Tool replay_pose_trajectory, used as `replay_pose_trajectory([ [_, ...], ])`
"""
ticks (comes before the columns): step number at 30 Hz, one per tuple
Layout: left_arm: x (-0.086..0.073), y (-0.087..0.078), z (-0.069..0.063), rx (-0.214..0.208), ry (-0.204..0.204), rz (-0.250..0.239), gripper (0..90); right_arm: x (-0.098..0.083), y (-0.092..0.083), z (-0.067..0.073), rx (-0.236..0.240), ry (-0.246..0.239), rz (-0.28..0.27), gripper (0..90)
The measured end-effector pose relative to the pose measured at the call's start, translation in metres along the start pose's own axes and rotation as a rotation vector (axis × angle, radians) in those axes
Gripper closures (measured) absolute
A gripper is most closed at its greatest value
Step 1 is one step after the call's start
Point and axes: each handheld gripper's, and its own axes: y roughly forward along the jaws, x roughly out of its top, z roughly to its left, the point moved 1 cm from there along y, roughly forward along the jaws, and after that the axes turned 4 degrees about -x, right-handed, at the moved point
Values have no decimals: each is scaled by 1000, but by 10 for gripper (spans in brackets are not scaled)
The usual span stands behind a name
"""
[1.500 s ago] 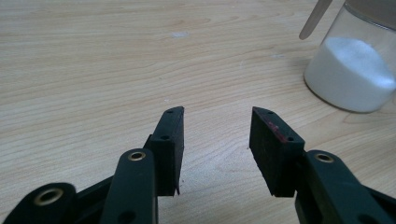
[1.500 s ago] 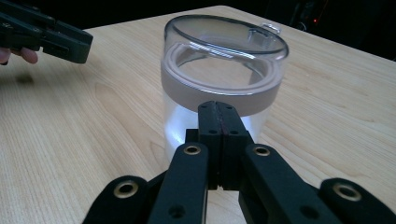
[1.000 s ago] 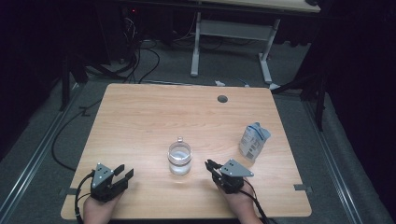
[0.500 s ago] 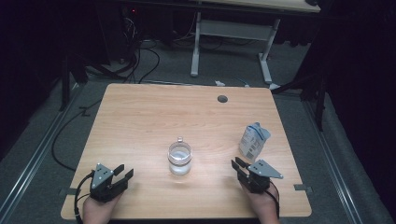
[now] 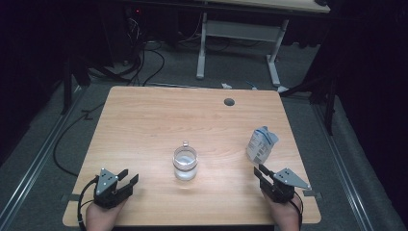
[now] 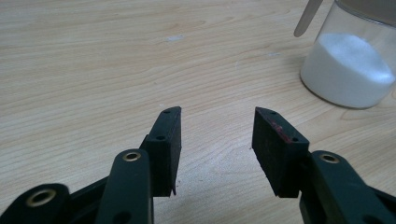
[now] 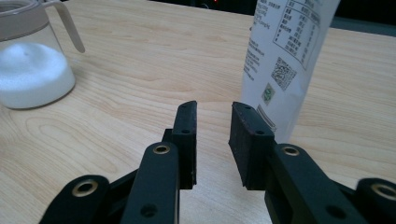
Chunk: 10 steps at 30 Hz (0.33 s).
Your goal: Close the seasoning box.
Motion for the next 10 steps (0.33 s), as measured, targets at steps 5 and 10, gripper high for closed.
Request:
replay_pose_trajectory([
  [5, 0, -1, 1, 0, -3, -1, 520, -2, 3, 2, 7, -4, 10, 717],
  [10, 0, -1, 1, -2, 0, 0, 516, -3, 5, 5, 11, -11, 15, 713],
])
